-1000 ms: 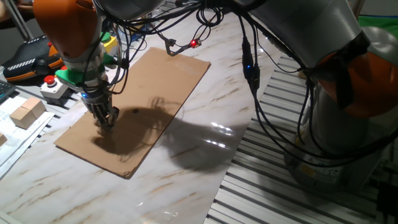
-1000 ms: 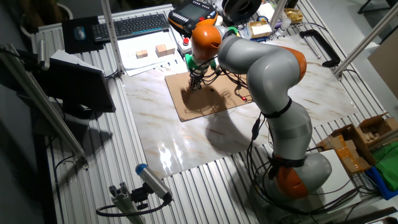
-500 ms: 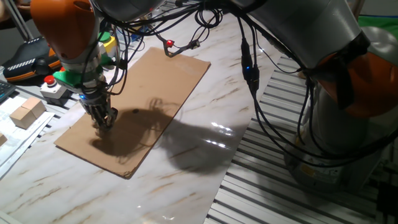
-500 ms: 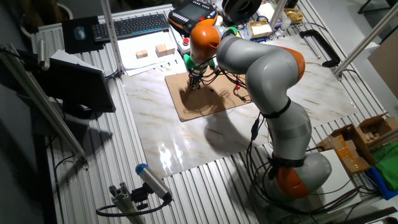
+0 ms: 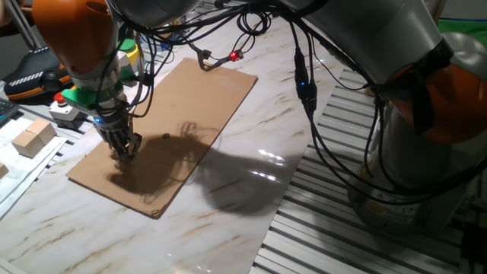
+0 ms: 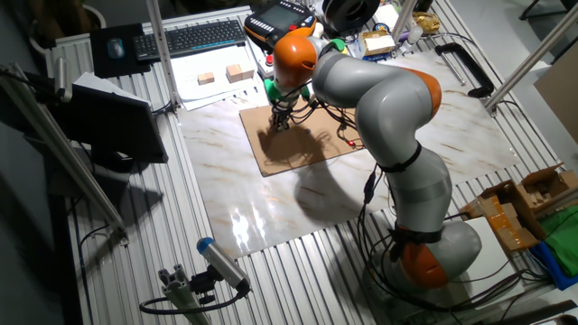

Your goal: Use the gripper to push the small block from left to right

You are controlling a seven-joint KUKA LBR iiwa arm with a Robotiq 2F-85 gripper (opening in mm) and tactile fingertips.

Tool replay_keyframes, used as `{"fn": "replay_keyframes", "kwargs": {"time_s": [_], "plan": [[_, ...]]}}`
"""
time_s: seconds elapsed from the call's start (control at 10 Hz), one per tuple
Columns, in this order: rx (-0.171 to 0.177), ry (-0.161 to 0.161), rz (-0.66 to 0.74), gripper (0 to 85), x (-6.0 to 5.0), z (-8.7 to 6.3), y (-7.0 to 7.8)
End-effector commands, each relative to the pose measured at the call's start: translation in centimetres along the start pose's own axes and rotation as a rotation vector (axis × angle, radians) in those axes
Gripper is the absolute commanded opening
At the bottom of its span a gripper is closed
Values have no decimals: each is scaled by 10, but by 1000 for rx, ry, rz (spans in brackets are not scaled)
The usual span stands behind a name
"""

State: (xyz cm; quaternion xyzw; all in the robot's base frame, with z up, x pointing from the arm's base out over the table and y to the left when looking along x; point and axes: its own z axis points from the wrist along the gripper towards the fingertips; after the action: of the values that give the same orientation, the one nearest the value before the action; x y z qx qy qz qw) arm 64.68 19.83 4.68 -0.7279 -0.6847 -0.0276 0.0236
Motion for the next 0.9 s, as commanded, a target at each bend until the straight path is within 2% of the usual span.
{"fn": "replay_keyframes", "kwargs": {"time_s": [0.0,0.8], "plan": [[2,1,0,10,2,-1,-1],[0,5,1,10,14,1,-5]]}}
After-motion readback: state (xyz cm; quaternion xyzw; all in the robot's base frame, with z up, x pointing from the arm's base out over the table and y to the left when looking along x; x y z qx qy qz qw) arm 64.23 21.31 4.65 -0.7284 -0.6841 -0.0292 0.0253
